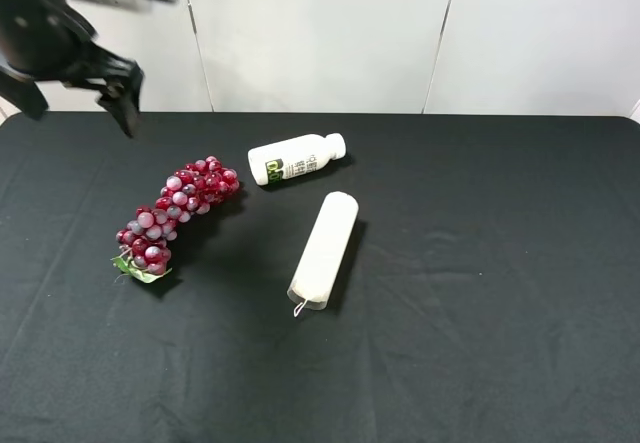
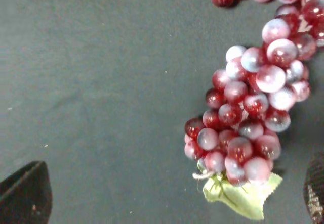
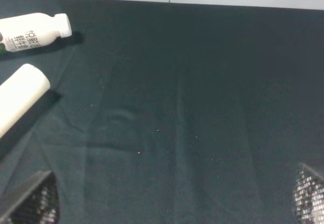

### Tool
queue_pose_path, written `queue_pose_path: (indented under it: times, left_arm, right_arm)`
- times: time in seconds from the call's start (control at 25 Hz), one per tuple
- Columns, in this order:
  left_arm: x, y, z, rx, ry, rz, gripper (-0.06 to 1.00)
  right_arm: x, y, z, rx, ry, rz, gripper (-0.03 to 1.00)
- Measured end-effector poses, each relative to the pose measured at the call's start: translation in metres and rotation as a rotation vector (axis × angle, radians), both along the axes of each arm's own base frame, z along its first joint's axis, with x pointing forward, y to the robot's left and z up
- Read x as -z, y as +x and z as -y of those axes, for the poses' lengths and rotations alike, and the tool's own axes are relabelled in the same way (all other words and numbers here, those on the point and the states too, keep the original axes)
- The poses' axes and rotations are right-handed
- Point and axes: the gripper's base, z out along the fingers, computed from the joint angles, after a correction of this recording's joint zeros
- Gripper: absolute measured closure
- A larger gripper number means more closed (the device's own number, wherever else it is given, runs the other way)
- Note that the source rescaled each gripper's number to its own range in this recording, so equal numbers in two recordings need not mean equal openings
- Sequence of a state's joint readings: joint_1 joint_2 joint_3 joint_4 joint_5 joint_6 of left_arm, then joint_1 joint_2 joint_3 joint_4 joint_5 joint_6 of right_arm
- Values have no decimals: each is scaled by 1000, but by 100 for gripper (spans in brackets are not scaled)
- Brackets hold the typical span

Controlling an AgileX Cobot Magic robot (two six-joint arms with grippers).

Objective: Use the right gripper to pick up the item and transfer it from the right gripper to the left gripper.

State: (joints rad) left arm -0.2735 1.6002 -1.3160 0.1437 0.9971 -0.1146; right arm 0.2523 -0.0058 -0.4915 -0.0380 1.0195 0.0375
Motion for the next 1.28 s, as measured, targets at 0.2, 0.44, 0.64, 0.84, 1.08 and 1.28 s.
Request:
queue_pose_path:
  times: [0.2,0.44,0.64,0.84,1.08,1.28]
  left_arm:
    - [-45,-33,-10,-6,-24,93,-6]
    - [-98,-92,-26,-19,-62,206,-6]
    - [-119,-139,-39,-28,-103,322,-6]
    - [-107,-196,-50,-30,-181,367,-6]
    - [-63,-259,-63,-6,-229,405,-6]
    - [-22,-297,-74,23,-238,476,-6]
  right_arm:
    - [0,0,0,0,0,0,-3]
    - [0,0,0,0,0,0,-3]
    - [0,0,0,0,0,0,-3]
    - [0,0,0,0,0,0,-3]
    - [0,0,0,0,0,0,-3]
    - [0,0,0,0,0,0,-3]
